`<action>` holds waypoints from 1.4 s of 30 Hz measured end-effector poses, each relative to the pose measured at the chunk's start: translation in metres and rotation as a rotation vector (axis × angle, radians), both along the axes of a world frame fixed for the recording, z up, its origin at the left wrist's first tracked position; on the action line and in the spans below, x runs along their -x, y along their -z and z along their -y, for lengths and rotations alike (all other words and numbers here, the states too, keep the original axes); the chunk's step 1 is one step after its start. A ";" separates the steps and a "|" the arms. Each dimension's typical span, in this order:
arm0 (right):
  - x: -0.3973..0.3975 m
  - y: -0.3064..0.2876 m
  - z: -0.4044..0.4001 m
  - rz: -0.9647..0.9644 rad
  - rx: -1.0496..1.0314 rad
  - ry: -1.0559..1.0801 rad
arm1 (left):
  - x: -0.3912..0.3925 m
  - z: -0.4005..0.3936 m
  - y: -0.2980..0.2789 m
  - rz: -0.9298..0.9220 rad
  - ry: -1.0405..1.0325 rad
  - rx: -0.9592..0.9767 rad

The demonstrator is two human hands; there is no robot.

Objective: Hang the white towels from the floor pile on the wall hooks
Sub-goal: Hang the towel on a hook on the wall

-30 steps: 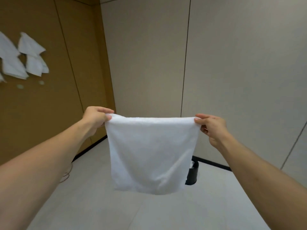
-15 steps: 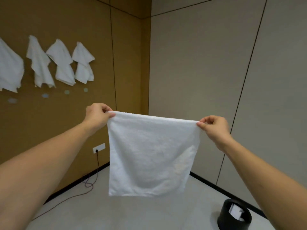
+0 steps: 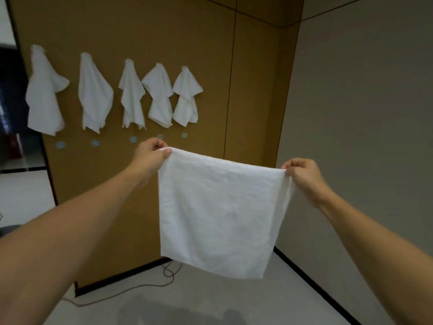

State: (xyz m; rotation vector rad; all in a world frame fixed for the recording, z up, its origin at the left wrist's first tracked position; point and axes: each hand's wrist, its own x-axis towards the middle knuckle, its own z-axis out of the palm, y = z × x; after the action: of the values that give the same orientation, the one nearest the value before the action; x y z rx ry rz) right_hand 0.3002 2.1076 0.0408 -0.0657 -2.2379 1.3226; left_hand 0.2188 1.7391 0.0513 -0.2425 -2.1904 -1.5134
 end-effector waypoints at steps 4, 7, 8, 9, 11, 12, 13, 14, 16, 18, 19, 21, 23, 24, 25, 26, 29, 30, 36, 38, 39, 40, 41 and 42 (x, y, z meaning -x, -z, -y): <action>0.086 -0.006 0.025 -0.001 -0.041 -0.125 | 0.047 0.022 -0.009 0.078 -0.098 0.090; 0.147 -0.009 0.046 0.001 -0.011 -0.207 | 0.076 0.044 -0.012 0.112 -0.188 0.145; 0.165 -0.010 0.055 -0.006 0.006 -0.240 | 0.085 0.050 -0.013 0.117 -0.228 0.146; 0.181 -0.010 0.065 -0.014 0.019 -0.276 | 0.093 0.057 -0.012 0.125 -0.275 0.131; 0.207 -0.009 0.087 -0.040 0.042 -0.361 | 0.107 0.071 -0.011 0.153 -0.341 0.026; 0.220 -0.008 0.100 -0.050 0.066 -0.416 | 0.112 0.080 -0.009 0.177 -0.358 -0.053; 0.233 -0.006 0.113 -0.046 0.097 -0.471 | 0.117 0.090 -0.008 0.202 -0.364 -0.118; 0.244 -0.004 0.126 -0.024 0.114 -0.519 | 0.121 0.102 -0.006 0.230 -0.363 -0.159; 0.266 0.001 0.158 0.032 0.091 -0.596 | 0.130 0.134 -0.002 0.271 -0.357 -0.208; 0.288 0.005 0.193 0.058 0.050 -0.663 | 0.134 0.167 0.000 0.297 -0.310 -0.276; 0.298 0.007 0.212 0.065 0.024 -0.689 | 0.135 0.185 0.001 0.306 -0.267 -0.292; 0.319 0.013 0.251 0.068 -0.032 -0.715 | 0.140 0.221 0.006 0.330 -0.195 -0.204; 0.339 0.018 0.292 0.044 -0.079 -0.734 | 0.148 0.258 0.013 0.331 -0.186 -0.032; 0.349 0.020 0.315 0.030 -0.118 -0.734 | 0.153 0.275 0.017 0.326 -0.215 0.031; 0.358 0.023 0.339 0.019 -0.169 -0.725 | 0.160 0.293 0.021 0.320 -0.260 0.064; 0.366 0.026 0.363 0.014 -0.216 -0.719 | 0.167 0.311 0.026 0.311 -0.307 0.067; 0.388 0.035 0.435 0.002 -0.266 -0.717 | 0.191 0.364 0.034 0.291 -0.360 0.057; 0.394 0.037 0.457 -0.014 -0.262 -0.708 | 0.200 0.383 0.034 0.294 -0.369 0.074; 0.430 0.039 0.573 -0.095 -0.309 -0.681 | 0.250 0.481 0.040 0.251 -0.545 0.366; 0.444 0.044 0.601 -0.188 -0.396 -0.694 | 0.266 0.503 0.046 0.226 -0.585 0.414; 0.451 0.047 0.614 -0.237 -0.421 -0.718 | 0.273 0.512 0.049 0.216 -0.604 0.427; 0.459 0.051 0.626 -0.304 -0.455 -0.731 | 0.281 0.521 0.053 0.193 -0.618 0.442; 0.470 0.054 0.637 -0.414 -0.516 -0.725 | 0.289 0.531 0.057 0.159 -0.621 0.453; 0.485 0.057 0.649 -0.538 -0.615 -0.726 | 0.299 0.540 0.061 0.112 -0.616 0.467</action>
State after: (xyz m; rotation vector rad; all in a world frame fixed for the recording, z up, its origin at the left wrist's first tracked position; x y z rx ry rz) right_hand -0.1850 1.4586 -0.0162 1.2589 -2.1244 0.7378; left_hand -0.0802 1.1992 -0.0095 0.3553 -2.3744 -0.6922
